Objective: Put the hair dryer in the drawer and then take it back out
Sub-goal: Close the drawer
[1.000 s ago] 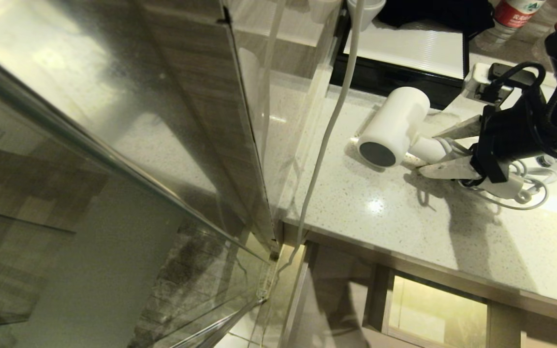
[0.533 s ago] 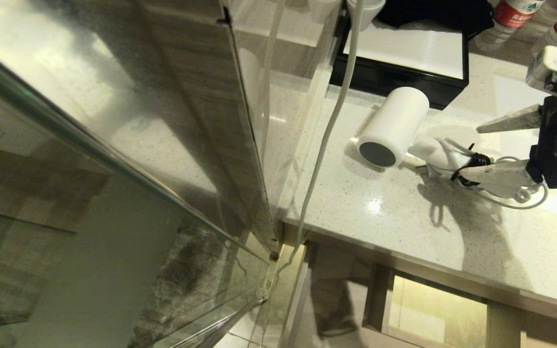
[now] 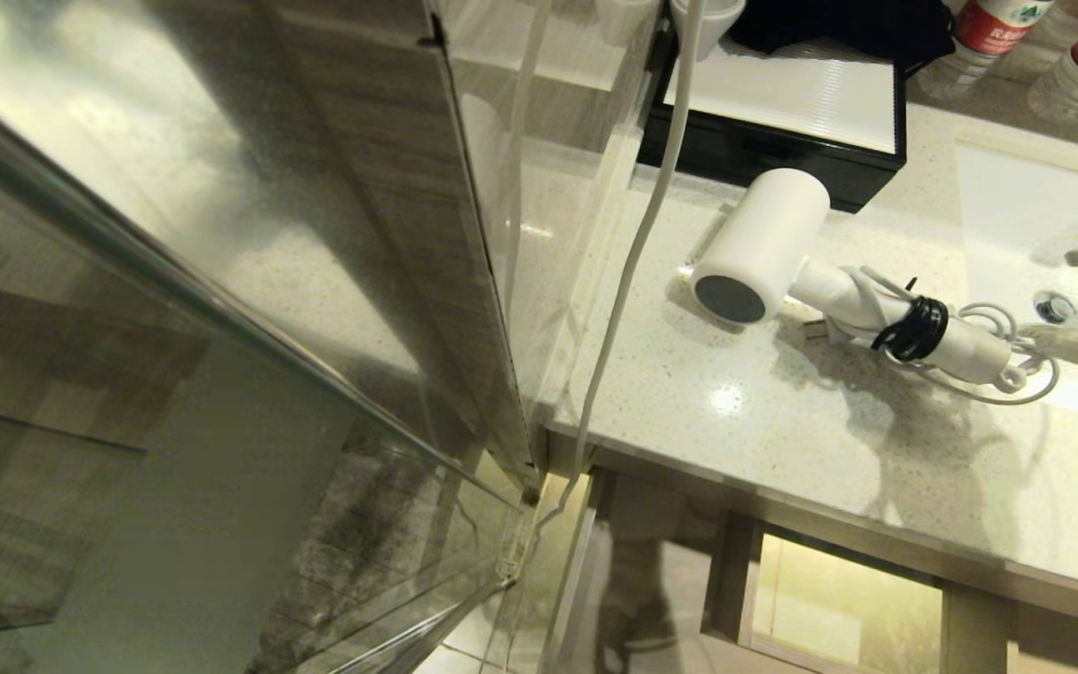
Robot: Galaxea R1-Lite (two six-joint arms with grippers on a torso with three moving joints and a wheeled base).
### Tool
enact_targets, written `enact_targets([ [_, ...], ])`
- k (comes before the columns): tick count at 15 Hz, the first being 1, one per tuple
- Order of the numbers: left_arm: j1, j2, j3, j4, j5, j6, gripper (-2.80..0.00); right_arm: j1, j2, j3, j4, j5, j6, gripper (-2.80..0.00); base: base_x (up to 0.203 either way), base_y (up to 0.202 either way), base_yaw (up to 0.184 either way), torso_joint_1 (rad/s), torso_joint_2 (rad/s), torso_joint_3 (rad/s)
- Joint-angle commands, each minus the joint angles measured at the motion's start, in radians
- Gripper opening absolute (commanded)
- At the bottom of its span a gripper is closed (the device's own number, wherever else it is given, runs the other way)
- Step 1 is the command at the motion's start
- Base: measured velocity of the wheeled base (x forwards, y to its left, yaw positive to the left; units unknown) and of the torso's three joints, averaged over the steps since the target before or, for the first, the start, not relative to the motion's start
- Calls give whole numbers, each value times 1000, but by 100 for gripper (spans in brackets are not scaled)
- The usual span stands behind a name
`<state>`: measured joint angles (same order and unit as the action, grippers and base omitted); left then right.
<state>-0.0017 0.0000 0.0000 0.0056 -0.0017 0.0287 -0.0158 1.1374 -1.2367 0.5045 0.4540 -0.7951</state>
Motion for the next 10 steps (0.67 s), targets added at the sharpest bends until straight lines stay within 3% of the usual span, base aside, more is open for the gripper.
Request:
enact_targets([
  [1,0,0,0,1,0,0,-280,-22,-140,36,8,-55,9,-280,0,0,0,0,0,0],
  [4,0,0,1,1,0,0,-280,-29,-248,65,17,-256,78,-280,0,0,0,0,0,0],
  [7,0,0,2,1,0,0,-280,-39,-320,92,20,-288,205,-280,0,0,0,0,0,0],
  [10,0,0,2,1,0,0,-280,-57,-367,105,37,-289,217,-280,0,0,0,0,0,0],
])
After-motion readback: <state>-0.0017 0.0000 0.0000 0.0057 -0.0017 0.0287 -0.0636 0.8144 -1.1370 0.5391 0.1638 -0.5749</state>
